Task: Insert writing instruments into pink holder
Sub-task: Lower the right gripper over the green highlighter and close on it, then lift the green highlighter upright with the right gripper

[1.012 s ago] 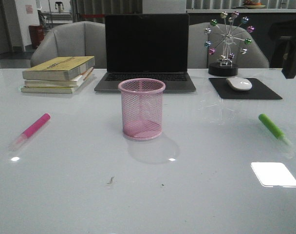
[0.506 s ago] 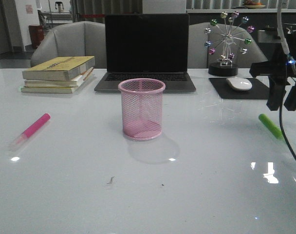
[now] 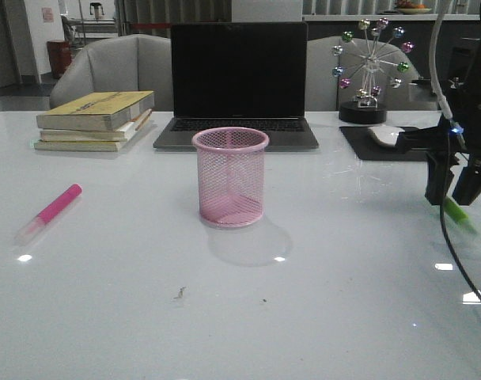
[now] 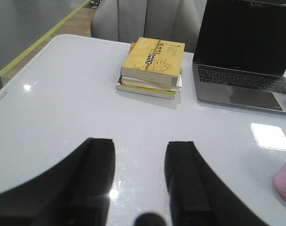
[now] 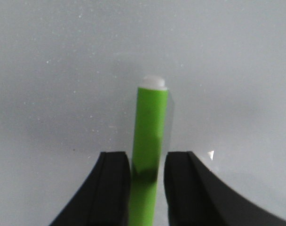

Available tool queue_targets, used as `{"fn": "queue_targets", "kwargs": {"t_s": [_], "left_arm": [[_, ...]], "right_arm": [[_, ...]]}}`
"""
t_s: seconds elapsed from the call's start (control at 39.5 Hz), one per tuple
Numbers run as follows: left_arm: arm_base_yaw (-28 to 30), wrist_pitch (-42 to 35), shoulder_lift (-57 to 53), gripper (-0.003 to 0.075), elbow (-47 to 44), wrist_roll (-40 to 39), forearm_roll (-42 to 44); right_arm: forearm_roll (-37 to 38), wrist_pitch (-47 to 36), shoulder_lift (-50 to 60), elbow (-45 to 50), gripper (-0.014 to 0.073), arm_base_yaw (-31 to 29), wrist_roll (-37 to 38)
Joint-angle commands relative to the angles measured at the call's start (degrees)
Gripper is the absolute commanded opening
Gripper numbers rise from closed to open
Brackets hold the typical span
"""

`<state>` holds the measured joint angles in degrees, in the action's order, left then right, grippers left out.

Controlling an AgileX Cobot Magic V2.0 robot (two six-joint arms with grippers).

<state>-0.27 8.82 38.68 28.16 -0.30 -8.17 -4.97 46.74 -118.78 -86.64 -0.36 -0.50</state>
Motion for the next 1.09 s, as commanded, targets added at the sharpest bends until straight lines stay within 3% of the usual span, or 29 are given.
{"fn": "queue_targets", "kwargs": {"t_s": [0.0,0.43,0.51,0.63,0.81,1.06], "left_arm": [[-0.29,-5.16,0.09,0.0353,2.15,-0.42,-0.55],[-0.29,-5.16,0.09,0.0353,2.15,-0.42,-0.2],[-0.29,-5.16,0.09,0.0353,2.15,-0.42,-0.2],[-0.29,-5.16,0.09,0.0353,2.15,-0.42,-0.2],[-0.29,-5.16,0.09,0.0353,2.15,-0.42,-0.2],[-0.29,-5.16,0.09,0.0353,2.15,-0.42,-0.2]], "right_arm": [[0.22,-1.26,3.06,-1.88,0.0334,0.03,-0.13],[-1.85,0.85,-0.82,-1.88,0.0323,0.03,-0.13],[-1.85,0.85,-0.82,-1.88,0.0248,0.03,-0.13],[-2.92,1.1,-0.58,-1.88,0.0012,0.03,-0.13],[-4.27,-0.1,2.12,-1.88,0.0037,0.63,-0.13],[-4.27,-13.21,14.3,-1.88,0.0037,4.76,-0.13]]}}
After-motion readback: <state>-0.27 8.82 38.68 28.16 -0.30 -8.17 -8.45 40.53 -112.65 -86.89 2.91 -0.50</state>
